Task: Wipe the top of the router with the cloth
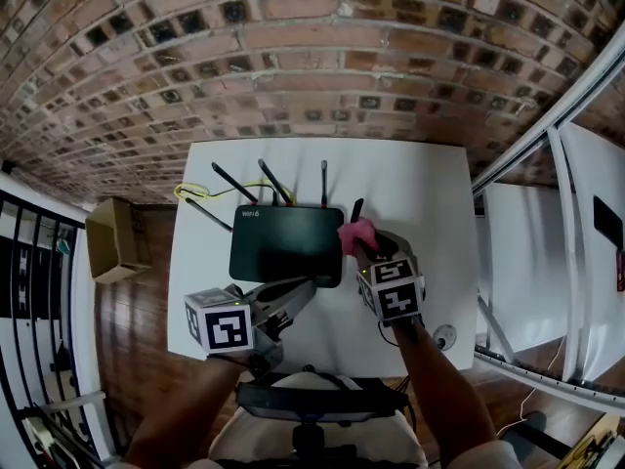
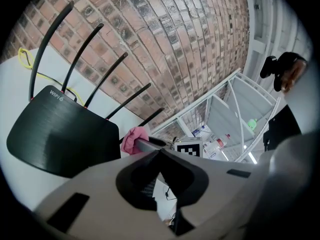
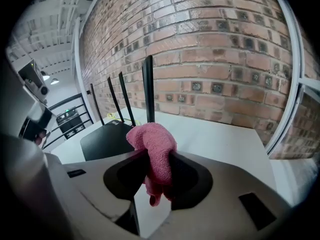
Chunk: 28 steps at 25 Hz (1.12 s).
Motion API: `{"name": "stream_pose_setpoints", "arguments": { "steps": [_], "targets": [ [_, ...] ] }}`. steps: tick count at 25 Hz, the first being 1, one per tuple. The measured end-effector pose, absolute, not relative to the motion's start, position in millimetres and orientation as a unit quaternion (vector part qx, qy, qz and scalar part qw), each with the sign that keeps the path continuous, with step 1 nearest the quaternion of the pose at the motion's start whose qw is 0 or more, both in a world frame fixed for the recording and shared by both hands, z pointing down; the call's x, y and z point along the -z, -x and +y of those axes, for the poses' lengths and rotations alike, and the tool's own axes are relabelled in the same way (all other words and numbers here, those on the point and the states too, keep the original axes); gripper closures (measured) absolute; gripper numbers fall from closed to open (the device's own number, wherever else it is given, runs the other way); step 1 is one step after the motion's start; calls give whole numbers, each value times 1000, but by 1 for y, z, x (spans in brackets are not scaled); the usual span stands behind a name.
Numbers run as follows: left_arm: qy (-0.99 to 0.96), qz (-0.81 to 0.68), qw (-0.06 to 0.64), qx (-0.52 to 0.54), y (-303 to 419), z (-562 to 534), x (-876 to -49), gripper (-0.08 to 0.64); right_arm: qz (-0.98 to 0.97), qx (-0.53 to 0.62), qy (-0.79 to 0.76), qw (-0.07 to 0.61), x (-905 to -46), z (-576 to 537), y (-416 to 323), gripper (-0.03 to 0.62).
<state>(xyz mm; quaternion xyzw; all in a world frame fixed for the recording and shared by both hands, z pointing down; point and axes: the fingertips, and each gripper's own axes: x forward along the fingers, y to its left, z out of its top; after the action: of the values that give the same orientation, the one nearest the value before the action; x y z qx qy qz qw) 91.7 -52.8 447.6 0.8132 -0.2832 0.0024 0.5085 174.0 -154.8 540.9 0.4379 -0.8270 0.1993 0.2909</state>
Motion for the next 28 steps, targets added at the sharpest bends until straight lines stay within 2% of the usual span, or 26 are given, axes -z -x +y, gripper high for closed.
{"name": "stream_pose_setpoints", "arguments": {
  "steps": [19,28],
  "targets": [
    [-809,-296,508,-6,-92,-47,-444,537,-817,-210,-405,353,-584,-150,-169,451],
    [-811,-293,507,-7,-97,-42,-444,537,-826,-195,-385,362,-584,-148,-174,452]
  ]
}}
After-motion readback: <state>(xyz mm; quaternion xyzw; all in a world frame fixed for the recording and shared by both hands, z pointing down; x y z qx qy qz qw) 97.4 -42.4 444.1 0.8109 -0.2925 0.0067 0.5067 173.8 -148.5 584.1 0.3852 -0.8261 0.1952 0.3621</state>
